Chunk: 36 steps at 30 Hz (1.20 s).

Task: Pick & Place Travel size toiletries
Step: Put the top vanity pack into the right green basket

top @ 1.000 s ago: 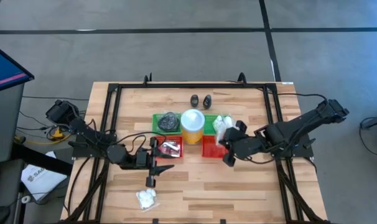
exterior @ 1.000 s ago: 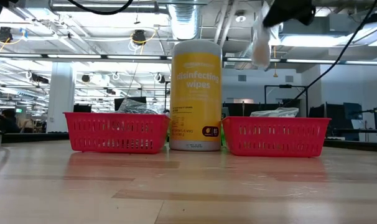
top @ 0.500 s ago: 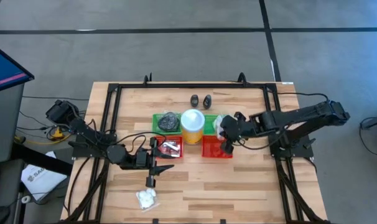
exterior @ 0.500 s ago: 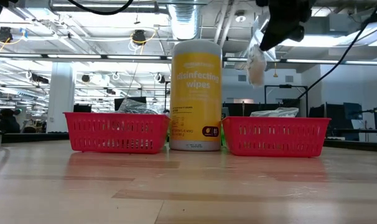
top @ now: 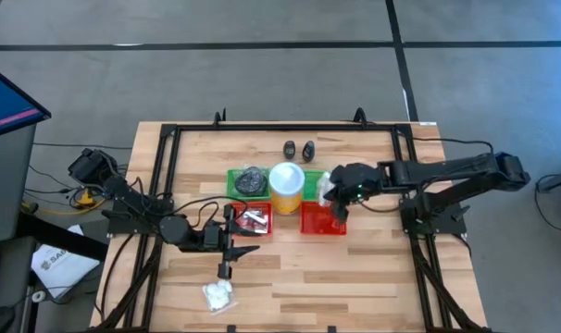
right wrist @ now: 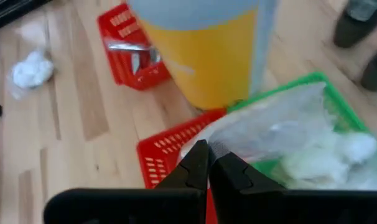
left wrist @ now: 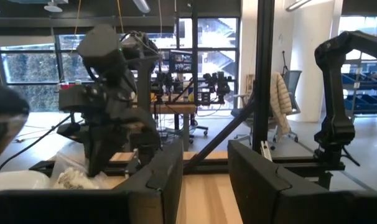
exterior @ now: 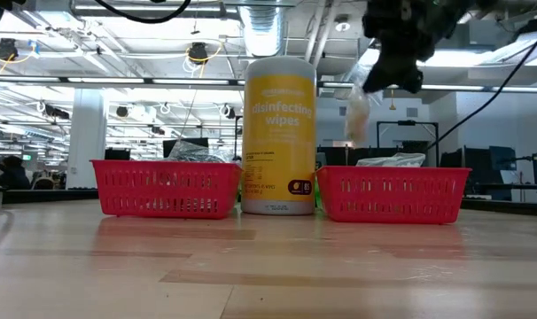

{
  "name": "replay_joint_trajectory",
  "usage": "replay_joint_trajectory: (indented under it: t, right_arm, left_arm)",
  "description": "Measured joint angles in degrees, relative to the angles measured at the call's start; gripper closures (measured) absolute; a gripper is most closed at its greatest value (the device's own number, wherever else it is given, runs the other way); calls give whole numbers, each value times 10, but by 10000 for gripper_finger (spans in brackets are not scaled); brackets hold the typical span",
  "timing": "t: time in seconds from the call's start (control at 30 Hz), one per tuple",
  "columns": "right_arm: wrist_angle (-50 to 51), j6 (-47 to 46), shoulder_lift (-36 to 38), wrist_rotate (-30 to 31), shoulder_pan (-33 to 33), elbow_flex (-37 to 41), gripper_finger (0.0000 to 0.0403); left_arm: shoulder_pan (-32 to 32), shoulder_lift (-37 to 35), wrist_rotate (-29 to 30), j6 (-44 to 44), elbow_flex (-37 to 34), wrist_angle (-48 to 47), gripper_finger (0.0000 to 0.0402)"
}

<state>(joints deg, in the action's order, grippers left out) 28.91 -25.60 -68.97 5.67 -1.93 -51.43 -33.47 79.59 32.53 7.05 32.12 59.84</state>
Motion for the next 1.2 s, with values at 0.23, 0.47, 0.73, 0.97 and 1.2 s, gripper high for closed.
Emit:
replay_joint_trajectory:
  t: [0.23,0.47,0.73,0.97,1.2]
  right_arm:
    - [-37,-3,59,-54,59,76,403]
    - [-64,7,70,-126,124,105,403]
    - [-105,32,26,-181,156,115,403]
    - [-126,49,-4,-219,168,115,403]
    - [-122,50,-29,-222,186,115,403]
  left_arm:
    - [0,0,0,0,0,-5,284]
    - [1,0,0,0,0,-6,284]
    - [1,0,0,0,0,-8,284]
    - [2,0,0,0,0,-9,284]
    - [1,0,0,0,0,-9,284]
